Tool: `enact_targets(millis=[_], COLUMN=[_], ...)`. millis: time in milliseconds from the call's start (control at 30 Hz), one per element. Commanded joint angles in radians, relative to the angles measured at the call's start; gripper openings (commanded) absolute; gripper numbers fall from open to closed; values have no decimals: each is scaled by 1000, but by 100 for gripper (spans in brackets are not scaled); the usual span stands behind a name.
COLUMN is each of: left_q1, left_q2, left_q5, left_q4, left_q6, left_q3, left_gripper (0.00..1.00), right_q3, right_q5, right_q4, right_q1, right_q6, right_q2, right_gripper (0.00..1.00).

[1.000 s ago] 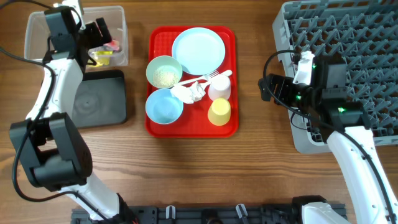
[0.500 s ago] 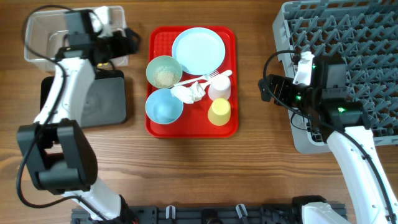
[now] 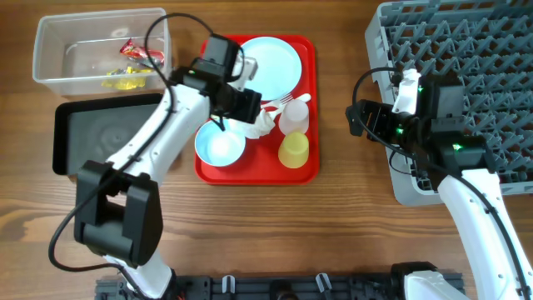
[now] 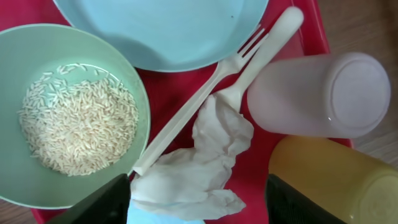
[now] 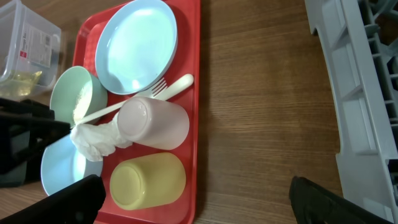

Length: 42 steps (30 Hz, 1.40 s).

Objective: Sort waste into correct bins and load items into the dishwasher rack
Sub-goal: 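Reach the left gripper back to the tray and grasp the tissue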

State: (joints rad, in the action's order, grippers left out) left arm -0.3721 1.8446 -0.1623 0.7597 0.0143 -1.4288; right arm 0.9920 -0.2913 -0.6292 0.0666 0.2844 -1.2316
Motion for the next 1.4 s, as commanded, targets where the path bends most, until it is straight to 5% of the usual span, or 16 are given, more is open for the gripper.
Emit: enact_targets(millis=[0,533,733,967,1100,1367], left_q1=[-50,-77,-87,-89,-89,-89], left_q2=[-5,120,121,121,121,56], left_q5=[126,190,190,190,190,182], left_q4=[8,-3,-19,-22,-22,61], left_q6=[16,16,16,16,16,16], left_q3=[5,5,5,5,5,-54], left_gripper=[69,65,43,30,5,4], right_q3=[16,16,16,16,16,15], right_q5=[5,5,5,5,5,5], right_q4=[-8,-15,-15,-15,-15,-14], right_q1=[-5,-5,-5,-5,-5,-5], right_q6=[6,6,6,6,6,6], right_q2=[-9,-9,-9,-10,-17,-29], right_gripper=[100,100,100,100,100,100])
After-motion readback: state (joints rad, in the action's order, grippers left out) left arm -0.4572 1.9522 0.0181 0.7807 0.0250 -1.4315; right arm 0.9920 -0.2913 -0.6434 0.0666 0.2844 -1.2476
